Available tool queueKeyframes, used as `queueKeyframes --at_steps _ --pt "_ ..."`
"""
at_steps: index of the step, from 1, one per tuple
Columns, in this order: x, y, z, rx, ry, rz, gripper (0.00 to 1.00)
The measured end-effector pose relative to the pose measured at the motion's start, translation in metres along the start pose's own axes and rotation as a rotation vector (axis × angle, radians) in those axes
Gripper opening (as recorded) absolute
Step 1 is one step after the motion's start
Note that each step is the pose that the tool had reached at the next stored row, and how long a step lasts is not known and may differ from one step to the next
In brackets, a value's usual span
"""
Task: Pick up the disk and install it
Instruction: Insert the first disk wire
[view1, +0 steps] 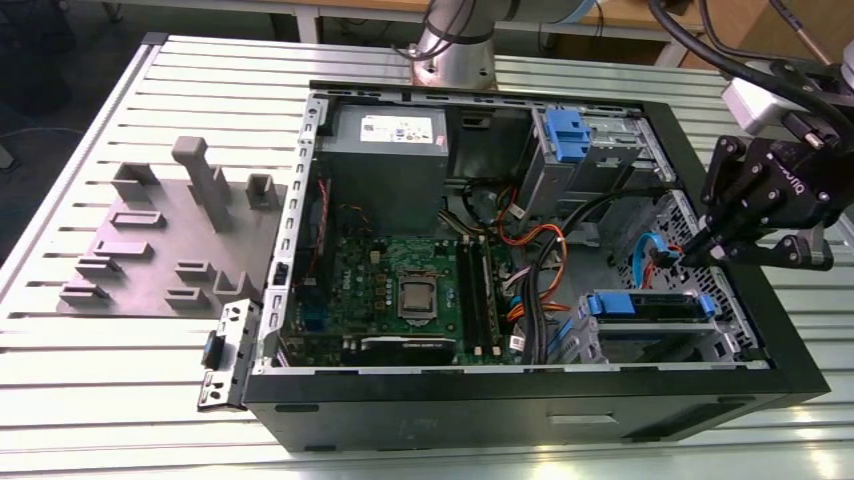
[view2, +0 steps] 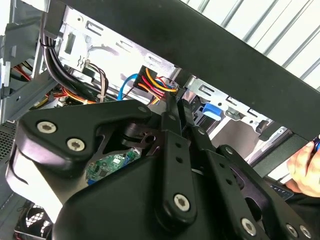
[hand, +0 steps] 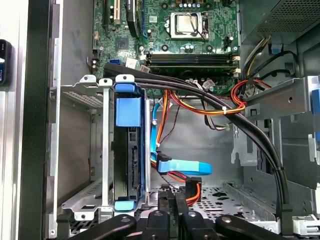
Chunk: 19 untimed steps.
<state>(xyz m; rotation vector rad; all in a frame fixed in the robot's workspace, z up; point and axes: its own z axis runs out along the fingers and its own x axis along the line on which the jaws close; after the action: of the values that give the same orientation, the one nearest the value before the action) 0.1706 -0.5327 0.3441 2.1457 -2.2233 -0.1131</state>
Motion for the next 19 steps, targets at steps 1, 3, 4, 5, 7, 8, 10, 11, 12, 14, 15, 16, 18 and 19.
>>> queueKeyframes --at_steps 1,3,4,5,7,8,10,11,12,14,15,16,18,19 --pt "0.0 0.0 -0.0001 0.0 -0.0001 0.0 0.16" --pt "0.0 0.0002 -0.0017 0.0 0.0001 0.0 0.16" --pt "0.0 0.0003 -0.0025 0.0 0.0001 0.0 0.16" --pt "0.0 0.0006 -0.0029 0.0 0.0 0.0 0.16" --pt "0.0 0.0017 -0.0033 0.0 -0.0002 0.0 0.16" --pt "0.0001 0.0023 -0.0033 0.0 -0.0003 0.0 0.16" --pt "0.0006 0.0032 -0.0033 0.0001 0.0 0.0 0.16" --pt "0.0015 0.0033 -0.0033 0.0001 0.0001 0.0 0.16" --pt "0.0025 0.0034 -0.0032 0.0001 0.0 0.0 0.16" --pt "0.0028 0.0035 -0.0033 0.0002 0.0 0.0 0.16" --pt "0.0028 0.0035 -0.0033 0.0002 0.0 0.0 0.16" --pt "0.0028 0.0036 -0.0032 0.0004 0.0 0.0 0.16" --pt "0.0028 0.0037 -0.0032 0.0007 -0.0001 0.0 0.16" --pt "0.0028 0.0037 -0.0032 0.0007 0.0 0.0 0.16"
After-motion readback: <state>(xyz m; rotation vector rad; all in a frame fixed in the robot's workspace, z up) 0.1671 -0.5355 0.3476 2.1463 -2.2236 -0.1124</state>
